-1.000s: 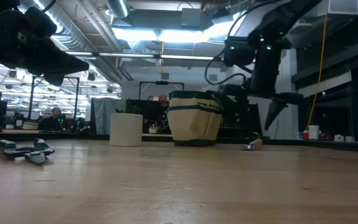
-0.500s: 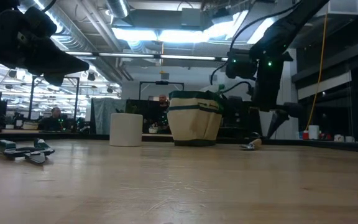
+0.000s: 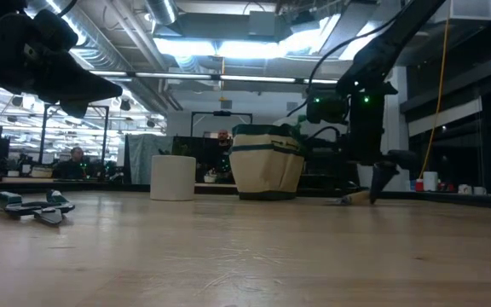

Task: Pick & Place Garden tools in Gardening bag
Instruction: Put the trowel into the gardening bag

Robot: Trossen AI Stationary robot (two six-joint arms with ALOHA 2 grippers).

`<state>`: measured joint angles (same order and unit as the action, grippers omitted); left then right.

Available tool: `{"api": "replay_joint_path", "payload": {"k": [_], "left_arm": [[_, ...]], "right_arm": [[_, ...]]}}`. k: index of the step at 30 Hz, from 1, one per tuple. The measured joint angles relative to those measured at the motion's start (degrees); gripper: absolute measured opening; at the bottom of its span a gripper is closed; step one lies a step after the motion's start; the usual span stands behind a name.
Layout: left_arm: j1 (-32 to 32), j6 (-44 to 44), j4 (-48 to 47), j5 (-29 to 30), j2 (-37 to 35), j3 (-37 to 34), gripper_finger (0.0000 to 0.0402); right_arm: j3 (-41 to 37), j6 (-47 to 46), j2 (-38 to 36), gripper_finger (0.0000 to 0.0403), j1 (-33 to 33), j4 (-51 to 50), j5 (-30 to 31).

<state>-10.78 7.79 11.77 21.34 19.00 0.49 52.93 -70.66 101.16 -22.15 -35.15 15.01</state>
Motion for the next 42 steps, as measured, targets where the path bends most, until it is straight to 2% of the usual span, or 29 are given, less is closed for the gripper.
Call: {"api": "replay_joint_path", "payload": {"k": [18, 27, 30, 42], "left_arm": [[0.0, 0.0, 0.0, 0.0, 0.0, 0.0, 0.0004], [0.0, 0.0, 0.0, 0.0, 0.0, 0.0, 0.0004], [0.0, 0.0, 0.0, 0.0, 0.0, 0.0, 0.0004], [0.0, 0.0, 0.0, 0.0, 0.0, 0.0, 0.0004]], "right_arm": [[0.0, 5.3, 0.0, 0.0080, 5.0, -2.8, -3.2], [0.0, 6.4, -1.1, 0.0070, 5.7, -3.3, -4.7], [0.6, 7.1, -3.1, 0.0069, 5.9, -4.9, -7.6], [1.7, 8.6, -11.5, 0.0067, 5.4, -3.7, -3.4]]}}
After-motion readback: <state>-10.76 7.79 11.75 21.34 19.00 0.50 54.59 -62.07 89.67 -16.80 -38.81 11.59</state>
